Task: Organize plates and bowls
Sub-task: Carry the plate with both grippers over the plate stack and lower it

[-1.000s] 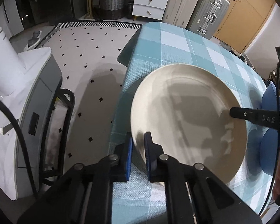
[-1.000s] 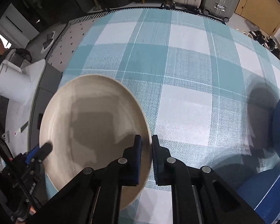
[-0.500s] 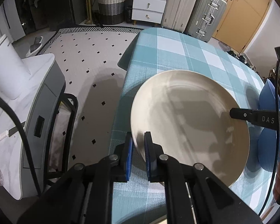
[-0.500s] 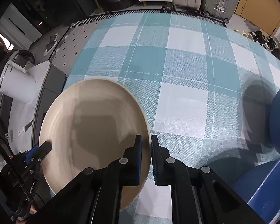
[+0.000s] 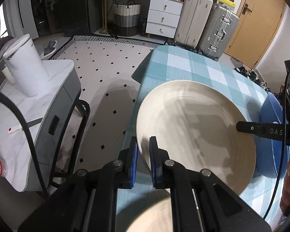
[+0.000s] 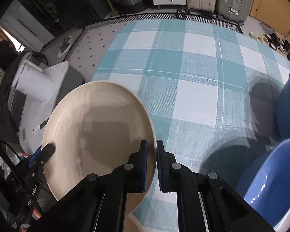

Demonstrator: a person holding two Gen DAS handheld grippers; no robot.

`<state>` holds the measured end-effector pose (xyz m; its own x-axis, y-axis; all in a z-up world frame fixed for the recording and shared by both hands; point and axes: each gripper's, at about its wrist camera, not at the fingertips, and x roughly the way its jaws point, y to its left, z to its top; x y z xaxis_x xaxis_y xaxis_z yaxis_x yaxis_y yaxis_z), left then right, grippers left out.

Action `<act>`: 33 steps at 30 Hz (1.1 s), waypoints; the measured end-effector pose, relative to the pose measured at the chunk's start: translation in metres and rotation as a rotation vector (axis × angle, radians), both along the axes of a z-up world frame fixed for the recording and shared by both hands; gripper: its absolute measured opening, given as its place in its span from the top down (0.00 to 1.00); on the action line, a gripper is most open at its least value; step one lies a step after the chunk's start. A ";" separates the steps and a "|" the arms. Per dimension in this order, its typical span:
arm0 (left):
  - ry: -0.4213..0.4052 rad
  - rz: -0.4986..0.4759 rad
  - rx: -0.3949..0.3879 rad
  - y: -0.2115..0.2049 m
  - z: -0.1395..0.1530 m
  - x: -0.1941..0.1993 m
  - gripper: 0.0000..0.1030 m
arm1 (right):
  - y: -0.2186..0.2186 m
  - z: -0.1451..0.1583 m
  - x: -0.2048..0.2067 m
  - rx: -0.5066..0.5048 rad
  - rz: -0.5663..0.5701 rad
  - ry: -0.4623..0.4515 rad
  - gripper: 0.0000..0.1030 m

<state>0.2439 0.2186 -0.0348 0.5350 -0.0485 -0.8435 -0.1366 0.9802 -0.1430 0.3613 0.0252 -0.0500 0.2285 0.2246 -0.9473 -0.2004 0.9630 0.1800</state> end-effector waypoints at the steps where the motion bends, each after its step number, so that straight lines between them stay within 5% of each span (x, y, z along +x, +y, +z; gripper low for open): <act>1: -0.009 0.005 0.001 -0.001 0.004 -0.006 0.91 | -0.001 0.003 -0.004 0.004 -0.001 -0.002 0.91; 17: -0.087 0.051 0.004 -0.003 0.036 -0.098 0.91 | -0.005 0.044 -0.108 0.042 0.034 -0.065 0.91; 33: -0.052 0.081 0.010 -0.015 -0.006 -0.159 0.91 | -0.022 0.005 -0.182 0.113 0.056 -0.061 0.91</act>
<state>0.0845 0.2039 -0.0404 0.5802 0.0050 -0.8144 -0.2081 0.9677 -0.1423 0.1796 0.0036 -0.0446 0.2690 0.3433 -0.8999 -0.2670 0.9243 0.2727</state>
